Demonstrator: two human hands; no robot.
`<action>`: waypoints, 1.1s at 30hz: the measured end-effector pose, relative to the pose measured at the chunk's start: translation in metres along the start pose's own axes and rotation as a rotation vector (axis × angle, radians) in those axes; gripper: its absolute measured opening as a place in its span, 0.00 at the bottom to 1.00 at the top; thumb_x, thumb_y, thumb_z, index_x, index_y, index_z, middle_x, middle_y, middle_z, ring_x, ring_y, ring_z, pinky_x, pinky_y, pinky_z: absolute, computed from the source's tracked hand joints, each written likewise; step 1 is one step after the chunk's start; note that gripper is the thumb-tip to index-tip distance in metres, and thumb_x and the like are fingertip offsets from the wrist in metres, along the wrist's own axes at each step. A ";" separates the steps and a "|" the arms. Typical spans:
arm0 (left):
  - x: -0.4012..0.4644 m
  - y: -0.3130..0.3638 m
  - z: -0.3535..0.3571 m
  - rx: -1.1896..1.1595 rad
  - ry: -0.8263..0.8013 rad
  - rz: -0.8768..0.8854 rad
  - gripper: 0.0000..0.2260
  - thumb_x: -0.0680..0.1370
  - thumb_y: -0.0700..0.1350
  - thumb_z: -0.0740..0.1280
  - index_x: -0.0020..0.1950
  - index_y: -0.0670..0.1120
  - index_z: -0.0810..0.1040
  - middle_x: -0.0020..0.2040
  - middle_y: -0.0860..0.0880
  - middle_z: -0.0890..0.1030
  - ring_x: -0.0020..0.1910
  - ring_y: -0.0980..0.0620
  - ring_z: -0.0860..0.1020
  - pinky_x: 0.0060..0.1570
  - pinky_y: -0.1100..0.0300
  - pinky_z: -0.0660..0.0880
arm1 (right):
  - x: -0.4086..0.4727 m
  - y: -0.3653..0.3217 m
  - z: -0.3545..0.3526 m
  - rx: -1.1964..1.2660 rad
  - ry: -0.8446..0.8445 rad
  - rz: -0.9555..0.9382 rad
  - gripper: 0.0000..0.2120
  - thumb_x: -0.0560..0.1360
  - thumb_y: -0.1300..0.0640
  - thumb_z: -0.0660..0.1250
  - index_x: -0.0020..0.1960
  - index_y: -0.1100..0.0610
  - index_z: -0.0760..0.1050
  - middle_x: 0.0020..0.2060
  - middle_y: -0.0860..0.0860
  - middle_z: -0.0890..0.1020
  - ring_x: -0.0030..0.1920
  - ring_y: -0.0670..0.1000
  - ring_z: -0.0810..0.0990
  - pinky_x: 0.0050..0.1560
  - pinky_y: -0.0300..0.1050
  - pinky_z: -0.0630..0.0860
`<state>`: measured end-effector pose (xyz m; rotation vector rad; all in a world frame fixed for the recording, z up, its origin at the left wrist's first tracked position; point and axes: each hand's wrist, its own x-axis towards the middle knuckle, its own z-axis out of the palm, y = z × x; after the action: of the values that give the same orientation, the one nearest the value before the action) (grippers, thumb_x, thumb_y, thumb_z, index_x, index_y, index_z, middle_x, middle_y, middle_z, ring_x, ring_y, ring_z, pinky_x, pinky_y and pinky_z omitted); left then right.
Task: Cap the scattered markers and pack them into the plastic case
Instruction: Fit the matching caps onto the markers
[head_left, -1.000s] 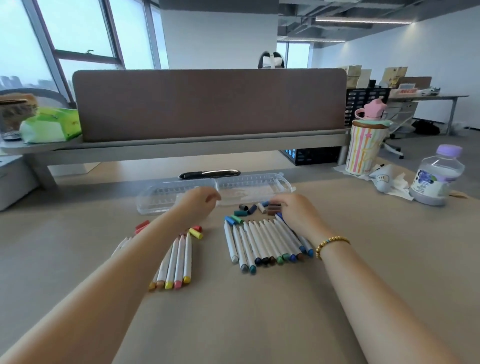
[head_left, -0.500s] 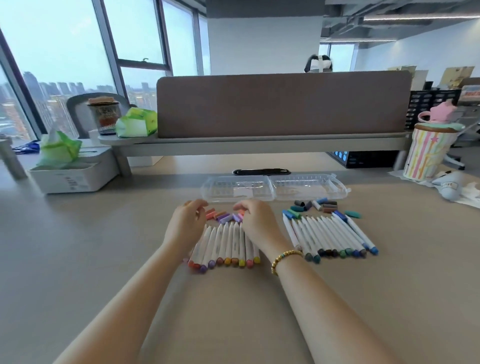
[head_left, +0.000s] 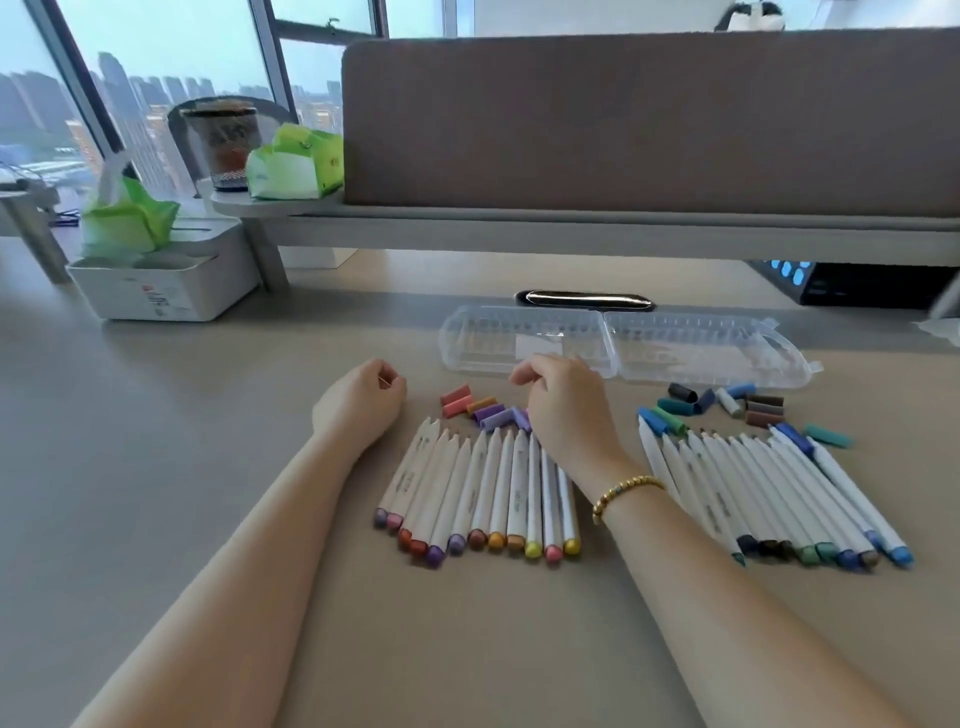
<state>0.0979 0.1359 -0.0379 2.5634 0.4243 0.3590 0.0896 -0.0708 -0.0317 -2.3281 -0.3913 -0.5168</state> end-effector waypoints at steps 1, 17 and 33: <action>0.003 -0.001 0.000 -0.013 0.033 -0.022 0.07 0.78 0.50 0.59 0.48 0.49 0.74 0.44 0.52 0.75 0.45 0.48 0.73 0.44 0.59 0.68 | 0.003 0.001 0.003 0.028 0.001 0.031 0.14 0.78 0.66 0.55 0.54 0.58 0.79 0.51 0.53 0.79 0.54 0.49 0.75 0.54 0.40 0.72; -0.024 0.000 -0.015 -0.071 -0.217 0.095 0.14 0.79 0.55 0.60 0.42 0.46 0.75 0.36 0.50 0.76 0.37 0.50 0.73 0.36 0.59 0.66 | 0.009 -0.005 -0.010 -0.165 -0.209 -0.007 0.12 0.77 0.61 0.59 0.52 0.52 0.79 0.53 0.51 0.75 0.59 0.54 0.67 0.54 0.47 0.62; -0.048 -0.005 -0.023 0.182 -0.325 0.194 0.15 0.77 0.57 0.60 0.41 0.47 0.72 0.44 0.50 0.72 0.43 0.50 0.71 0.42 0.60 0.66 | 0.002 -0.003 -0.011 -0.374 -0.361 -0.032 0.11 0.79 0.50 0.60 0.59 0.45 0.75 0.61 0.50 0.68 0.64 0.53 0.61 0.62 0.49 0.58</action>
<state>0.0453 0.1332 -0.0293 2.7817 0.0920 -0.0356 0.0872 -0.0764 -0.0217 -2.7915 -0.5386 -0.1901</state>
